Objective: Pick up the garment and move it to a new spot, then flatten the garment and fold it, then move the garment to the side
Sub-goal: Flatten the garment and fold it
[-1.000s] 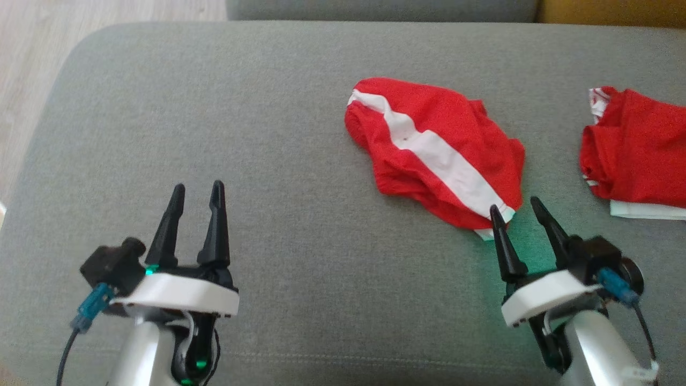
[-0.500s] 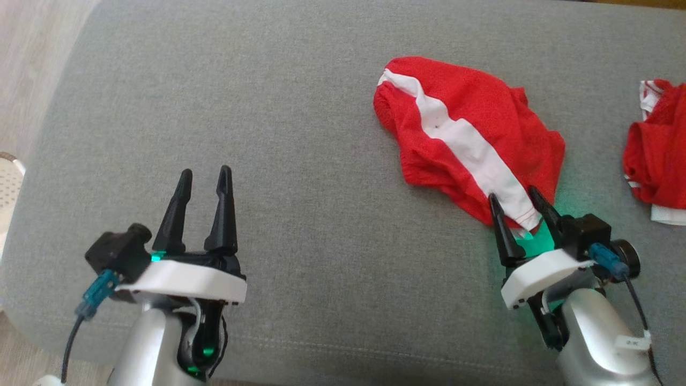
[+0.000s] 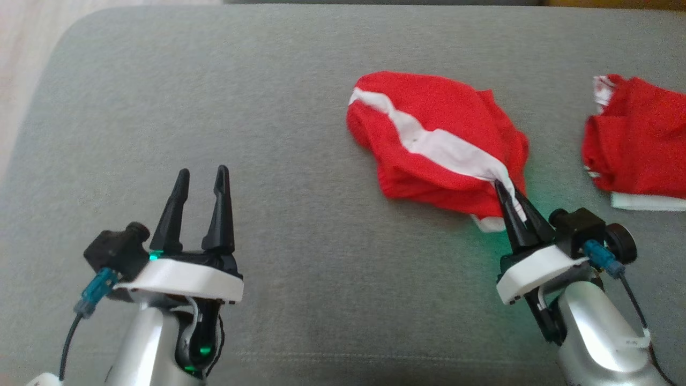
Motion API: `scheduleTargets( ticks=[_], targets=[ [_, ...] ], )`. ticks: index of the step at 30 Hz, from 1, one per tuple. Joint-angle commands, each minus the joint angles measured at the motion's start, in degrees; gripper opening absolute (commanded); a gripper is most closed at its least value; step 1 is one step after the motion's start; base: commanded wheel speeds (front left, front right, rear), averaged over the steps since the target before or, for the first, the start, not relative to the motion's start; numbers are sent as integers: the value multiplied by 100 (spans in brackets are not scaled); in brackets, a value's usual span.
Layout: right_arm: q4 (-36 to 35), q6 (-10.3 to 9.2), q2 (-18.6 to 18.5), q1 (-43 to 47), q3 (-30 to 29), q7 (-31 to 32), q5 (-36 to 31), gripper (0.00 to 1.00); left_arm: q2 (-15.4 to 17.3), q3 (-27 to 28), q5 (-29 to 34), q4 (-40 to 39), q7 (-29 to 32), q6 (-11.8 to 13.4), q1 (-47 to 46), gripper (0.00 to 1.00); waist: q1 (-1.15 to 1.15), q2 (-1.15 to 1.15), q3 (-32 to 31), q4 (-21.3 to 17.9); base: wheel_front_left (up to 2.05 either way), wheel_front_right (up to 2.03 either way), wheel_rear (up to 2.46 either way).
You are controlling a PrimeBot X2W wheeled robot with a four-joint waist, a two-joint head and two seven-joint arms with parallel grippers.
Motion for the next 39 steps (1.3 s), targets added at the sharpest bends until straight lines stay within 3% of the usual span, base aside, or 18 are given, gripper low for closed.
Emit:
scheduleTargets(
  ticks=[1,9,15,16,17,25,31,36,39],
  targets=[
    [-254,-4,-83,33,177,-85,-44,0,41,201,68,-152,-70,-52,-200,100,0,0,-87,-201,0,0,0],
    [-788,-4,-717,409,630,217,112,0,41,-49,223,319,-70,-291,-530,100,0,0,-123,-842,0,0,0],
    [-671,-4,-1126,399,662,500,184,0,41,-446,104,869,-70,-408,-1035,100,0,0,-2,-1150,0,0,0],
    [-626,-4,-1146,344,551,479,90,23,41,-474,90,919,-70,-415,-1110,100,0,0,20,-1187,0,0,0],
    [-582,-4,-1098,306,412,449,59,100,41,-491,71,954,-70,-420,-1171,100,0,0,37,-1214,0,0,0],
    [-1133,-4,-416,178,-398,-33,403,100,41,-454,-95,948,-70,-411,-1154,100,0,0,2,-1139,0,0,0],
    [-1557,-4,-26,371,-966,-105,290,100,41,-559,-350,949,-70,-410,-990,100,0,0,-94,-1031,0,0,0],
    [-1703,-4,162,495,-1160,-118,106,100,41,-1111,-863,1199,-70,-455,-1002,100,0,0,-82,-1028,0,0,0],
    [-1776,-4,252,497,-1280,-122,28,100,41,-1808,-1573,1518,150,-478,-1270,100,0,0,23,-1120,0,0,0]
  ],
)
